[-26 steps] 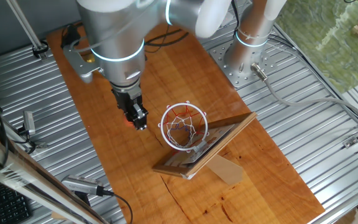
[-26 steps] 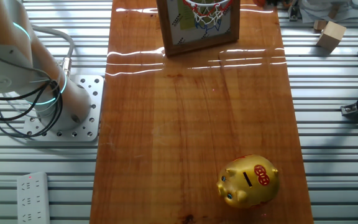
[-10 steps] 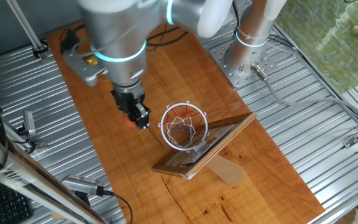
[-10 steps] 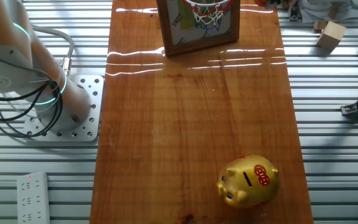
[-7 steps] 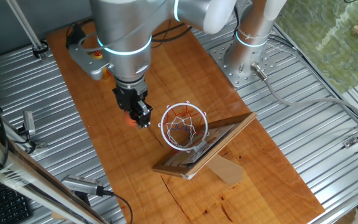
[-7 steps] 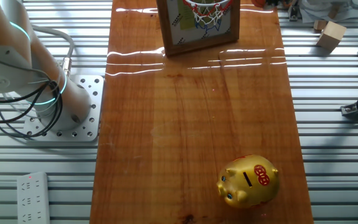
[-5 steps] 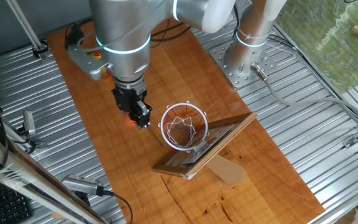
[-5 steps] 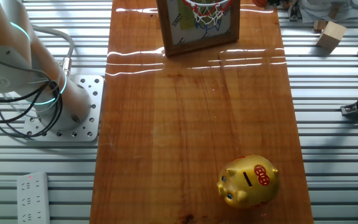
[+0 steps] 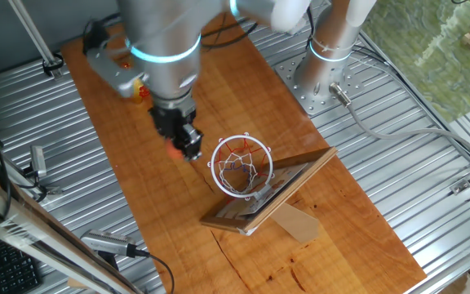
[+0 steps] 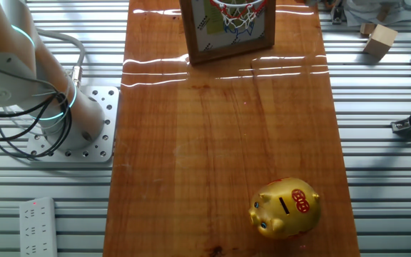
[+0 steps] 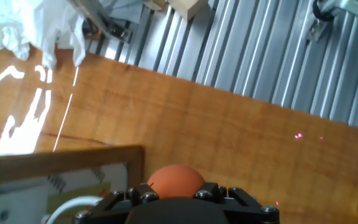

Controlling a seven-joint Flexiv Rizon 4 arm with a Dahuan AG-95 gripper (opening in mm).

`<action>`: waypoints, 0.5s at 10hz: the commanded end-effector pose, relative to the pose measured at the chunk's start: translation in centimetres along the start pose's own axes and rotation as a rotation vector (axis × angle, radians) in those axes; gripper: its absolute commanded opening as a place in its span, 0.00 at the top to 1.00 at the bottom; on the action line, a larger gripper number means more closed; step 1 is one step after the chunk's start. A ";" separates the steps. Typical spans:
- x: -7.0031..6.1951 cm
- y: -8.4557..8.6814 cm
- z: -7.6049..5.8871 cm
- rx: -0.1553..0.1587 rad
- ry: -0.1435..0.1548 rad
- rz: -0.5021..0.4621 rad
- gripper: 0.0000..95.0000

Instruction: Grab a basketball, release it and shoot it into the basket

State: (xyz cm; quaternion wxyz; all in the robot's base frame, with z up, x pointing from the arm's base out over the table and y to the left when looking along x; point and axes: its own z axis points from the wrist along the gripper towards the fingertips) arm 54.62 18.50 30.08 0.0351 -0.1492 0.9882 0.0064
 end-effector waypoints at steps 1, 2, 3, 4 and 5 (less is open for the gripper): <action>2.0 1.5 -0.9 0.034 -0.007 0.014 1.00; 2.4 2.1 -1.2 0.050 -0.002 0.012 1.00; 3.2 2.9 -1.7 0.053 -0.009 0.020 1.00; 3.9 3.6 -1.6 0.052 -0.019 0.026 1.00; 4.3 4.0 -1.4 0.055 -0.026 0.029 1.00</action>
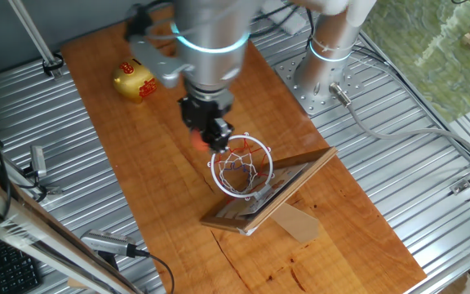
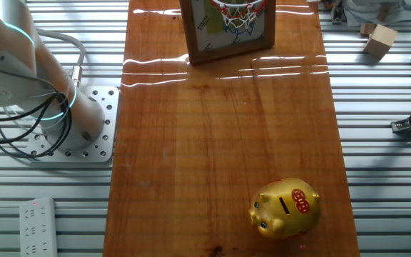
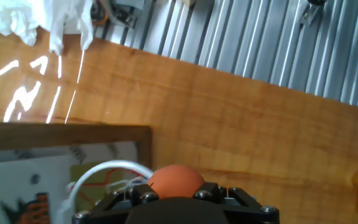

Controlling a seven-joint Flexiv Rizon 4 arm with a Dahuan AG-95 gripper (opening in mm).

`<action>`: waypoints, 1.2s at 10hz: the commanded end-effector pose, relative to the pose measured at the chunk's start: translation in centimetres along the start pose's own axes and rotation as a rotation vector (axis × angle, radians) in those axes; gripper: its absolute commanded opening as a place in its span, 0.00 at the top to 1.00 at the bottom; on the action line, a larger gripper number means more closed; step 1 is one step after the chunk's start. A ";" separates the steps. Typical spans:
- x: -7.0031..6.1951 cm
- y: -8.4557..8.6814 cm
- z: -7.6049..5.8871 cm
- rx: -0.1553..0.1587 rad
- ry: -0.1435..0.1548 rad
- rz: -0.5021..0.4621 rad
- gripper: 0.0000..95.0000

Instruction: Grab a basketball, release it and shoot it into the basket

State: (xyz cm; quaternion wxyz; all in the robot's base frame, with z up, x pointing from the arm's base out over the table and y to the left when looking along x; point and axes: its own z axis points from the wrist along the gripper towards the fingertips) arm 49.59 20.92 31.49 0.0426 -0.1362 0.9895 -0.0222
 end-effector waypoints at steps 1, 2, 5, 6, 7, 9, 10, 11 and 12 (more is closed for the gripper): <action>1.0 1.0 0.5 -0.004 -0.025 0.015 1.00; 1.2 1.4 0.7 -0.003 -0.028 0.018 1.00; 2.5 4.2 1.5 0.003 -0.039 0.039 1.00; 2.8 4.7 1.8 0.003 -0.038 0.034 1.00; 3.1 5.2 2.1 0.003 -0.033 0.019 1.00; 3.7 5.9 2.4 0.009 -0.023 0.016 1.00; 3.9 6.1 2.5 0.009 -0.018 0.017 1.00; 4.0 6.1 2.5 0.010 -0.017 0.016 1.00; 4.4 6.4 2.6 0.010 -0.014 0.017 1.00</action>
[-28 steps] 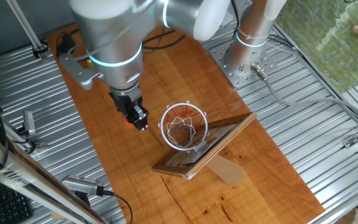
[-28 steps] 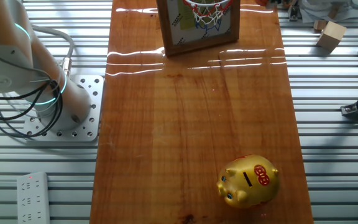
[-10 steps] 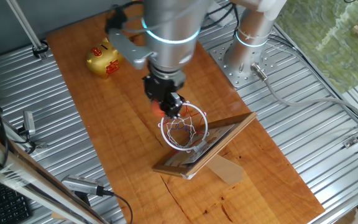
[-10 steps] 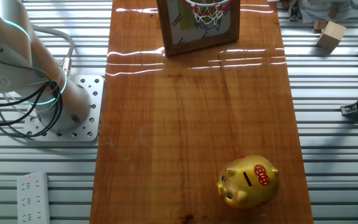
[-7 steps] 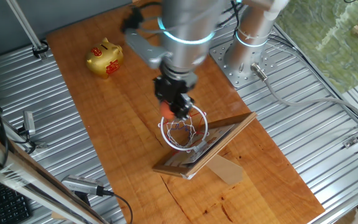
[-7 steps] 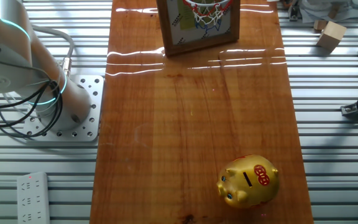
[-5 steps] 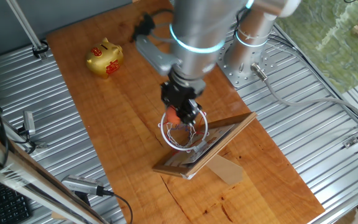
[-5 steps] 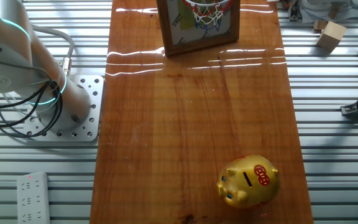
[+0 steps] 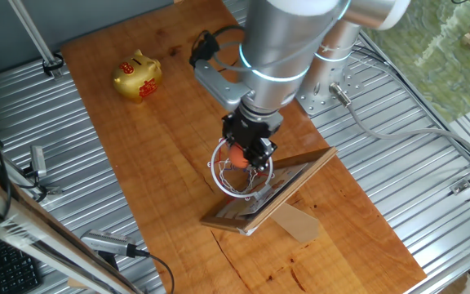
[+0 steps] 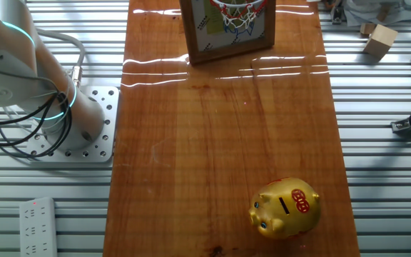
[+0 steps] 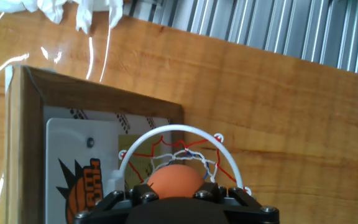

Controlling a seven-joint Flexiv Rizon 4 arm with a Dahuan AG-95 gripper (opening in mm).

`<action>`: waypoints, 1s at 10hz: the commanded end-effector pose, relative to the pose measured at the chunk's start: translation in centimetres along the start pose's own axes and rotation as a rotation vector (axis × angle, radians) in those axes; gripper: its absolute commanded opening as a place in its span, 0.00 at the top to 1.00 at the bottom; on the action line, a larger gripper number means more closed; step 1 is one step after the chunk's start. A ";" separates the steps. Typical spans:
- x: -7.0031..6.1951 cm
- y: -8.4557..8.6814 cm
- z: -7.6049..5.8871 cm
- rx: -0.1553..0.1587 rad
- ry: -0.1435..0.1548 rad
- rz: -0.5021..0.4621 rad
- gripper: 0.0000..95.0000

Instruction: Grab a basketball, release it and shoot it into the basket

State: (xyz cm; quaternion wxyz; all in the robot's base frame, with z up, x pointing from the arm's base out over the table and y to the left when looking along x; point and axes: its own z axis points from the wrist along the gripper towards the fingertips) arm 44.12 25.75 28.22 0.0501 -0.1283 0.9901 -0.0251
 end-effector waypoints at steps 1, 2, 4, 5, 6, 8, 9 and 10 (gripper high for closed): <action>0.5 0.3 0.1 0.001 0.001 0.002 1.00; 0.8 0.5 0.1 0.000 0.000 0.001 1.00; 1.1 0.6 0.2 0.004 0.003 -0.001 1.00; 1.1 0.6 0.2 0.006 0.004 -0.002 1.00; 1.1 0.6 0.5 0.008 0.004 -0.002 1.00; 1.1 0.6 1.0 0.008 0.000 -0.003 1.00; 1.2 0.6 1.3 0.008 -0.003 -0.003 1.00; 1.1 0.6 1.3 0.010 -0.002 -0.003 1.00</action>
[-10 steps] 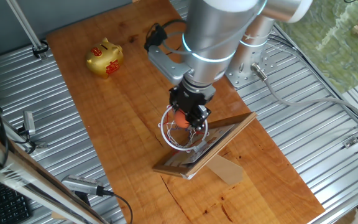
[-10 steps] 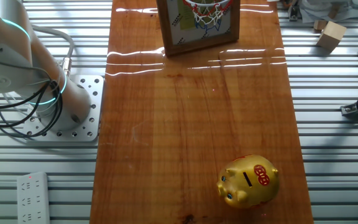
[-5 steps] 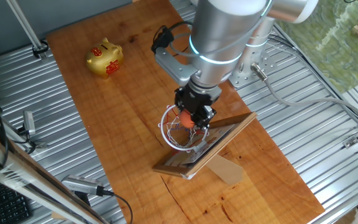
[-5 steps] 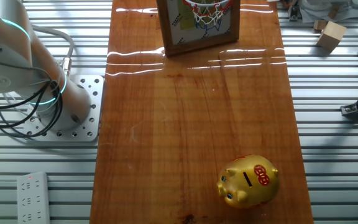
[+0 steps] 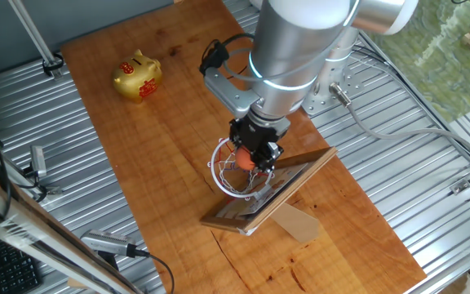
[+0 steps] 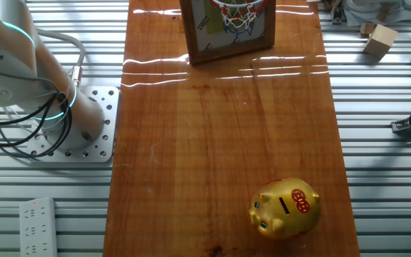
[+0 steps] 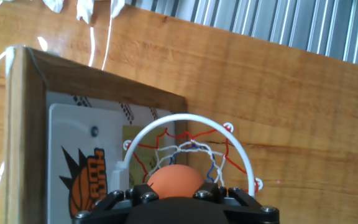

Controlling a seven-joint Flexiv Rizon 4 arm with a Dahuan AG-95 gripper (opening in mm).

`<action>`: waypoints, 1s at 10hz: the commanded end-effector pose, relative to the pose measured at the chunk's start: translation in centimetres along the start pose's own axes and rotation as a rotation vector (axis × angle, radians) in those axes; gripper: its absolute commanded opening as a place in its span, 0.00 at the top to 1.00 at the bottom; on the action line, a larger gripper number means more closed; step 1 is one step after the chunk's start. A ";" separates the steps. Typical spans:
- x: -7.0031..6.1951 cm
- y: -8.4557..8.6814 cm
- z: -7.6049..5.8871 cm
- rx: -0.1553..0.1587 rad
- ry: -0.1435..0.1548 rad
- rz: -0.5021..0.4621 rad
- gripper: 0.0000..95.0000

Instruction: Grab a basketball, release it and shoot it into the basket

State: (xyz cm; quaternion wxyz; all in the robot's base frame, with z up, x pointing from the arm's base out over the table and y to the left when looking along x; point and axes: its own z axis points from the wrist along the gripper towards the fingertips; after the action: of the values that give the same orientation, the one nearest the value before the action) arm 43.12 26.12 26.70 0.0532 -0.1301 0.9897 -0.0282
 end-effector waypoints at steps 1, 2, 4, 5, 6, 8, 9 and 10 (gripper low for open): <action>0.1 -0.1 0.0 0.004 0.004 0.000 1.00; 0.1 -0.2 0.2 0.004 0.003 0.001 1.00; 0.0 -0.3 0.6 0.005 0.001 0.000 1.00; -0.1 -0.3 0.7 0.006 -0.001 -0.002 1.00; -0.2 -0.4 0.8 0.004 -0.003 -0.003 1.00; -0.4 -0.5 1.1 0.006 -0.003 -0.004 1.00; -0.6 -0.6 1.1 0.006 -0.004 -0.007 1.00; -0.7 -0.7 1.1 0.008 -0.010 -0.019 1.00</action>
State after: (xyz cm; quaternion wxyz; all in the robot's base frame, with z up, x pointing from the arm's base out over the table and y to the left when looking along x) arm 44.15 25.57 25.75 0.0567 -0.1407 0.9879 -0.0330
